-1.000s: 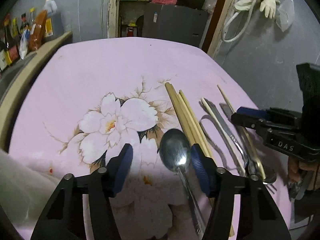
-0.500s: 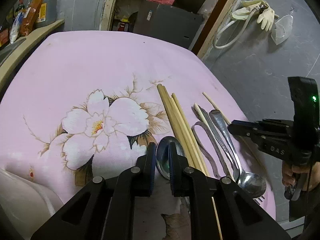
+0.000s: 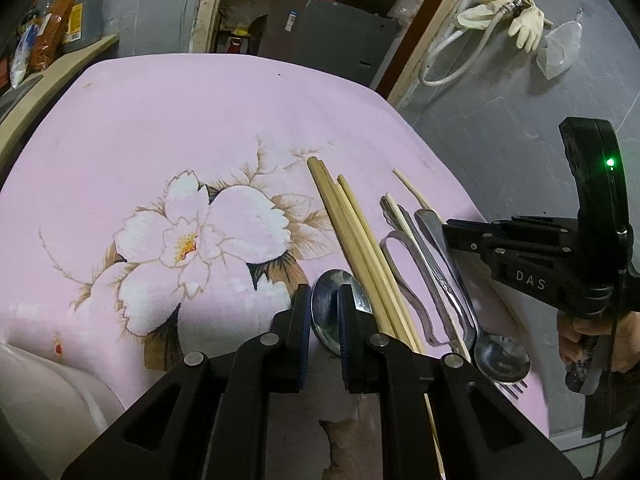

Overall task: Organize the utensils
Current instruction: 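Close the left tool on a wooden chopstick while the right tool grasps another chopstick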

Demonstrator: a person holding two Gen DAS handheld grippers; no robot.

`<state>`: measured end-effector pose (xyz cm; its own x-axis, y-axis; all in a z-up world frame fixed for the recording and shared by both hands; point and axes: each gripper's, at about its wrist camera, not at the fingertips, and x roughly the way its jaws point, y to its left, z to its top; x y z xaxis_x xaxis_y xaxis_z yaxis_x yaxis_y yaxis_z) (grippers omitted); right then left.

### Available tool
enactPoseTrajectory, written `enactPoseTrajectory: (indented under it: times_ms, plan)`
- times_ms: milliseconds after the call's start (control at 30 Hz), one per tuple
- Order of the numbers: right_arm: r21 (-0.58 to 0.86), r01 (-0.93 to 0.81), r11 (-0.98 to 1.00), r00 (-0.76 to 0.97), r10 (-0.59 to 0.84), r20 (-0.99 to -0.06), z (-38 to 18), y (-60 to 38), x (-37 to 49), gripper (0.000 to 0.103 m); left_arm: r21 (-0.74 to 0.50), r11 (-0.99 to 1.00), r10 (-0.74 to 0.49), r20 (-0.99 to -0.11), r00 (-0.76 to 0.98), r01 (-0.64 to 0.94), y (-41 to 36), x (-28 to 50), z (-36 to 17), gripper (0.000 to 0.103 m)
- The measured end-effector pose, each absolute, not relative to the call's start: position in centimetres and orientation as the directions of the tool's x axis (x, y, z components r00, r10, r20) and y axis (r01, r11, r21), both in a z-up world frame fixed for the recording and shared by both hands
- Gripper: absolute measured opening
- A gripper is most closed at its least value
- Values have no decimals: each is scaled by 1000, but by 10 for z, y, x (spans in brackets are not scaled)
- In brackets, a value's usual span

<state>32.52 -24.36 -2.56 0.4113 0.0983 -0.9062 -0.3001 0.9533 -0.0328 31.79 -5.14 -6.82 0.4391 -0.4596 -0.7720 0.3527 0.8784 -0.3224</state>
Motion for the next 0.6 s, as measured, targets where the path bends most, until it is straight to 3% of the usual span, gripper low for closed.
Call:
enactPoseTrajectory:
  times_ms: [233, 400, 600]
  plan:
    - [95, -278, 956, 427, 211, -879, -25, -260, 310, 4, -354, 869, -482, -764, 428, 347, -50, 316, -69, 2]
    - [75, -312, 947, 436, 213, -874, -27, -256, 310, 5, -388, 855, -509, -755, 413, 344, -47, 312, -63, 0]
    - [67, -287, 956, 426, 190, -885, -27, -250, 317, 10, -255, 900, -418, -732, 538, 353, -57, 294, -39, 0]
